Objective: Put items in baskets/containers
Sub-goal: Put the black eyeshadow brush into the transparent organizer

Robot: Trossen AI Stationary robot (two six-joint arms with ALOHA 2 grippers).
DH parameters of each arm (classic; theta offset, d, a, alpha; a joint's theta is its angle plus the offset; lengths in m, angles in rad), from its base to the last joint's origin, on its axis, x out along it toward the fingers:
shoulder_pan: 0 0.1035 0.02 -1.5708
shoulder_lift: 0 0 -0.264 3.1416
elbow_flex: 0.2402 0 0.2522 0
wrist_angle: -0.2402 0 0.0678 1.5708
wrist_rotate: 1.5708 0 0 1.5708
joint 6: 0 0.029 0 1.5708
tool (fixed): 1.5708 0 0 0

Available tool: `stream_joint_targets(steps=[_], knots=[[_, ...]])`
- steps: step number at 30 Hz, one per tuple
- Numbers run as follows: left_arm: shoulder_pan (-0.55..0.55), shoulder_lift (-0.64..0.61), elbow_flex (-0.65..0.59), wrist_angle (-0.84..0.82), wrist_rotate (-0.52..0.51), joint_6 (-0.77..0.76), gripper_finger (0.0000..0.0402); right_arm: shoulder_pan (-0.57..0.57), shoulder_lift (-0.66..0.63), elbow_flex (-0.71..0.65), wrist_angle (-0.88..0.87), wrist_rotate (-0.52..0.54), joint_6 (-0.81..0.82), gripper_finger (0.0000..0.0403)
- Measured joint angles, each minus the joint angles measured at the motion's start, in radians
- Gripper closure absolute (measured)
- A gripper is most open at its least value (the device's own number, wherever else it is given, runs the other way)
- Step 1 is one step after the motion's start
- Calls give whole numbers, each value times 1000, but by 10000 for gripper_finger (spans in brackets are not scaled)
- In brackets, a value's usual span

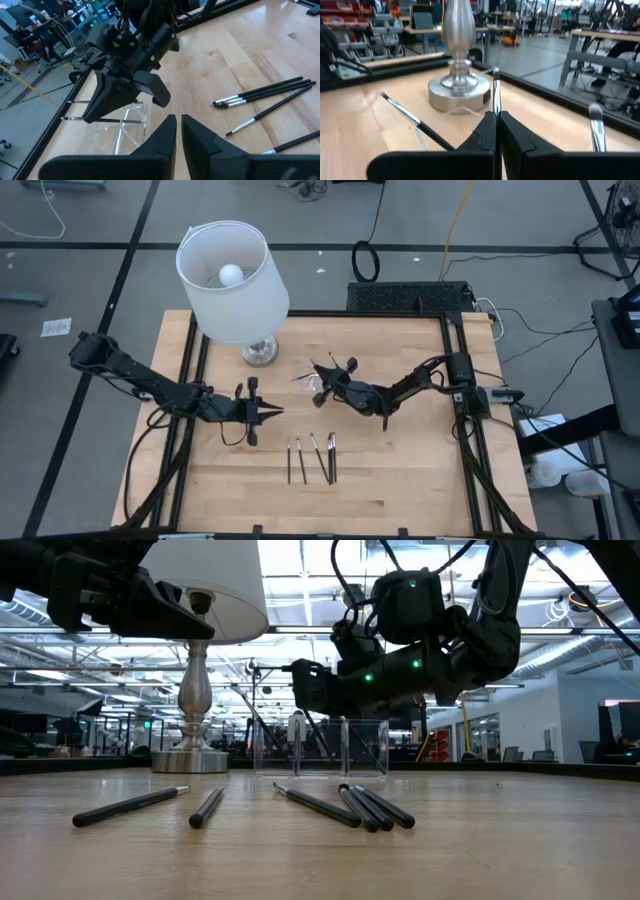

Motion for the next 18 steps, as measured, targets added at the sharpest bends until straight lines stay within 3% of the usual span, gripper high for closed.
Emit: stream_joint_targets(steps=[6, 18], knots=[[0, 0, 0, 0, 0, -1, 364, -1, 0, 0, -22, -5, 15, 401], [0, 0, 0, -1, 0, 9, 364, 0, 0, 0, -21, -7, -31, 355]])
